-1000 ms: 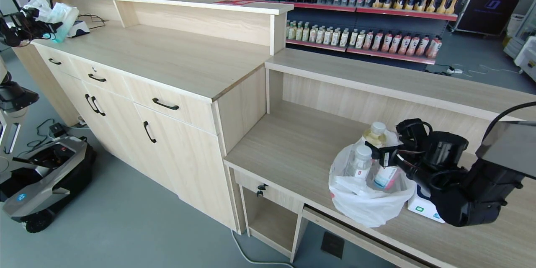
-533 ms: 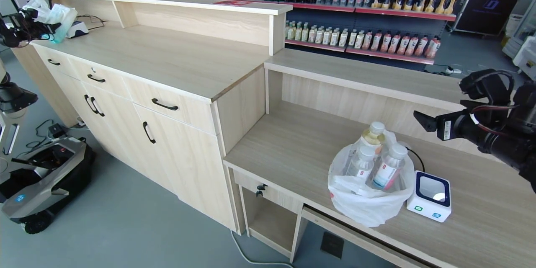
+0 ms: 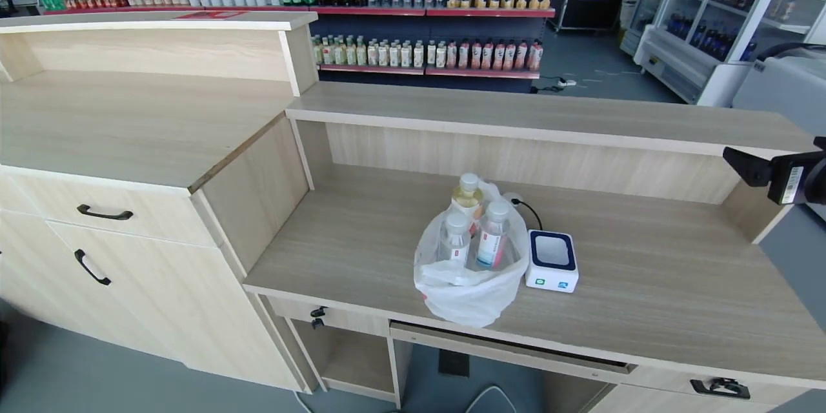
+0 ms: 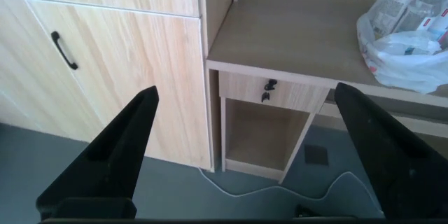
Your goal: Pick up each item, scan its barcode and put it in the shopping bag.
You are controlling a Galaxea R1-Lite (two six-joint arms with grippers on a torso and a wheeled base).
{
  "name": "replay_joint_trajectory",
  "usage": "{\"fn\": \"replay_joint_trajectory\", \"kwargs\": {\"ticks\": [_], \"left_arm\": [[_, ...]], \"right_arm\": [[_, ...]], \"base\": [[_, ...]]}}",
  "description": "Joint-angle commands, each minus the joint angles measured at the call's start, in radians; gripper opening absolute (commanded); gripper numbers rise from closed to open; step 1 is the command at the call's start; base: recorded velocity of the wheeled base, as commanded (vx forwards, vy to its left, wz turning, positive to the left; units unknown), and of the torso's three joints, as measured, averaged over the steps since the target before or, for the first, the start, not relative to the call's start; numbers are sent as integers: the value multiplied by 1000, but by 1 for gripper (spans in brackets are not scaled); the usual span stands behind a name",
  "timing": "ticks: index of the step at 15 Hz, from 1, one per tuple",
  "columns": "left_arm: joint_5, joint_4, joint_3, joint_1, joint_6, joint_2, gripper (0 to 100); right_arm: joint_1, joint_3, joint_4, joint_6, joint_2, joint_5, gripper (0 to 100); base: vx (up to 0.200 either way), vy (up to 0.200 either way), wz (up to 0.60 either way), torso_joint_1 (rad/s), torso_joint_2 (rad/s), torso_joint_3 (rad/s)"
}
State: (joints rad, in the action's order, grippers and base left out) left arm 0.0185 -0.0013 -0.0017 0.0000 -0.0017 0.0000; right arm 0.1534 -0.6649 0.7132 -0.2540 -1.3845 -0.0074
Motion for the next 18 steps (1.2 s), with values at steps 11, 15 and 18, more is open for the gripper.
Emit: {"fn": "replay_joint_trajectory", "kwargs": {"ticks": [11,15,18], "left_arm": [[0,0,0,0,0,0,100],[0,0,0,0,0,0,100],[0,0,0,0,0,0,100]], "right_arm": [[-133,665,-267,98,940,43,100],[-181,665,-613,124,1282,44,100],[-167,665,-686,177,1372,49,100]], "base": [[0,0,0,0,0,0],[0,0,0,0,0,0],[0,0,0,0,0,0]]}}
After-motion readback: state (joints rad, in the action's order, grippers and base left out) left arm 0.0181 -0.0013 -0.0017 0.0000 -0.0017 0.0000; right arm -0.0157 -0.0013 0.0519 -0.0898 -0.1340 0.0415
